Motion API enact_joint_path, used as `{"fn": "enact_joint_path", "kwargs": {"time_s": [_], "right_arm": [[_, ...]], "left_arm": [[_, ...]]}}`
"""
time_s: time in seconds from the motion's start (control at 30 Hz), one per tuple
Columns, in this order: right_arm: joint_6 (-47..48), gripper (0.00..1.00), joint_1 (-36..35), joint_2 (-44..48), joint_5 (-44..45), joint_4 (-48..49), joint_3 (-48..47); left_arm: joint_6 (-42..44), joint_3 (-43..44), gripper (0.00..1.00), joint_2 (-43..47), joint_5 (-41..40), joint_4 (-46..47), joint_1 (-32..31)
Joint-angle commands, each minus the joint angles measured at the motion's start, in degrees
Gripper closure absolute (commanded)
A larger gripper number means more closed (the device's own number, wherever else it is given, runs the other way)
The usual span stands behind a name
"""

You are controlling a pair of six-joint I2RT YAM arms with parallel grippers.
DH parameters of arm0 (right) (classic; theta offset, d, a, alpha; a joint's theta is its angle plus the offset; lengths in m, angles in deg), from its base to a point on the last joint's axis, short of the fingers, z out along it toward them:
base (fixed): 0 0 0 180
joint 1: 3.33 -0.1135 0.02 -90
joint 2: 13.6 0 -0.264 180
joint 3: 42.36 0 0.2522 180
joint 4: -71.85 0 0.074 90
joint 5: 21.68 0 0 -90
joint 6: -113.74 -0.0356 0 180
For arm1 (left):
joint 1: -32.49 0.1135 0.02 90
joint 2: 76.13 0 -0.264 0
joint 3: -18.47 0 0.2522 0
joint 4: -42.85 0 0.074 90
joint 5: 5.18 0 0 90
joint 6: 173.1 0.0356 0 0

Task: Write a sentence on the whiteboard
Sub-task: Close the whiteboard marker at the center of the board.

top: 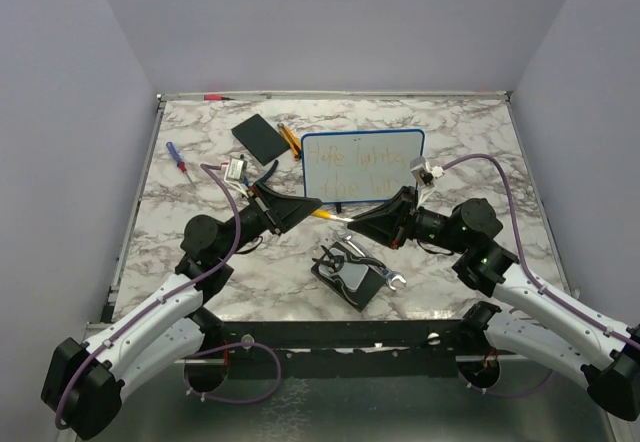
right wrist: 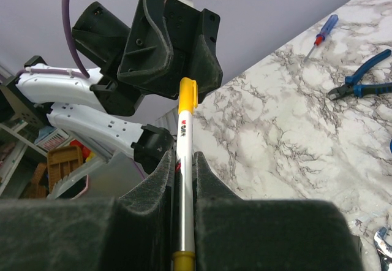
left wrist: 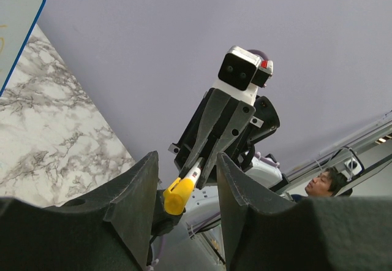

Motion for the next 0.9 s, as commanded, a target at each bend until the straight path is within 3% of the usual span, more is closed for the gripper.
{"fn": "enact_joint_path", "kwargs": {"time_s": [0.0, 0.23, 0.63, 0.87], "right_arm": [[0.8, 1.0, 0.1, 0.5, 0.4, 1.2, -0.9], [1.1, 1.0, 0.1, 0.5, 1.1, 1.1, -1.0], [1.4, 1.0, 0.1, 1.0, 2.8, 0.8, -0.9], [1.5, 1.0, 0.1, 0.9, 3.1, 0.7, -0.8]], "left_arm": [[-0.4, -0.7, 0.58, -0.4, 1.8, 0.9, 0.3], [-0.4, -0.3, 0.67, -1.1, 2.5, 0.6, 0.3], [-0.4, -0.4, 0.69, -1.7, 3.5, 0.4, 0.3], [0.1, -0.1, 0.97, -1.9, 3.6, 0.4, 0.3]]}}
